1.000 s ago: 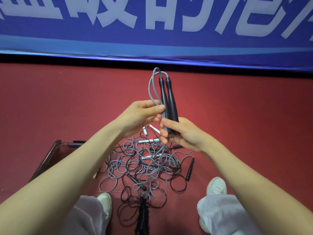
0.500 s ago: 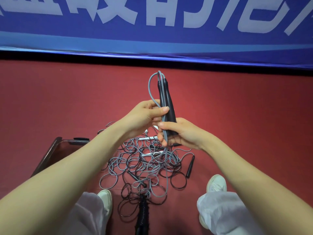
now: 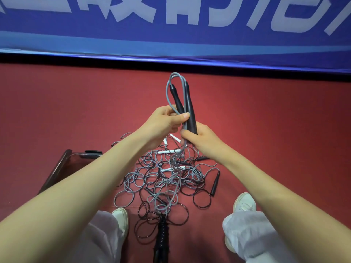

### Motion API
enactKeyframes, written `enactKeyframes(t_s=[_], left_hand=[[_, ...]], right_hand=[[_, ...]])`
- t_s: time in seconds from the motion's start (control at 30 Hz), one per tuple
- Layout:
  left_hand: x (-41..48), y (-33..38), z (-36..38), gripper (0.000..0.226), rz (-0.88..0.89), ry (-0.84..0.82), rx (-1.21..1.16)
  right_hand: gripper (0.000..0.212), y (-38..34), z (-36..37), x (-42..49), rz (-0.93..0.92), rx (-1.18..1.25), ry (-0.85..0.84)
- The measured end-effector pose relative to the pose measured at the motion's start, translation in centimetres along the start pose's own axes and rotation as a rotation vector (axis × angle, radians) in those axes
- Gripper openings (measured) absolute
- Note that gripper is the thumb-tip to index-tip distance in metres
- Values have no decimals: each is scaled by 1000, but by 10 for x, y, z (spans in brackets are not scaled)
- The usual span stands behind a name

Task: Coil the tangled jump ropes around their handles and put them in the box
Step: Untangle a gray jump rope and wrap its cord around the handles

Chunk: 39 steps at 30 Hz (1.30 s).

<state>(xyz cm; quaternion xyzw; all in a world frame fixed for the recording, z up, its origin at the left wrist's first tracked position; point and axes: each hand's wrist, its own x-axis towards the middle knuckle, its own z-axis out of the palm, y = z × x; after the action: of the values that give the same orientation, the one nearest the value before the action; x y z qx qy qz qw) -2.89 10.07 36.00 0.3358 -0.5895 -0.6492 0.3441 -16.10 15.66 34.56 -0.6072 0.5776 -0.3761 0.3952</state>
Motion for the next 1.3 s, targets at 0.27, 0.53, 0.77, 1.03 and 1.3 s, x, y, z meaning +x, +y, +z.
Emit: enactKeyframes(t_s=[0.27,0.53,0.77,1.03,1.3], left_hand=[[-7,1,2,14,-12,-35,-16],[-11,-35,16,67,-195,-253,93],[-14,-35,-44,19,-195,-337,196],[-9,-34,-78,61,-226,-477,140],[-11,-3,-52,9,-155,-356,754]], right_hand=[[12,2,2,0,24,-56,-35],[29,-7,-3,5,108,253,185],[15,-9,-33,-3,103,116,18],[27,-30,-16,-38,259,-113,-739],[45,-1,13,-29,181,-1190,-457]])
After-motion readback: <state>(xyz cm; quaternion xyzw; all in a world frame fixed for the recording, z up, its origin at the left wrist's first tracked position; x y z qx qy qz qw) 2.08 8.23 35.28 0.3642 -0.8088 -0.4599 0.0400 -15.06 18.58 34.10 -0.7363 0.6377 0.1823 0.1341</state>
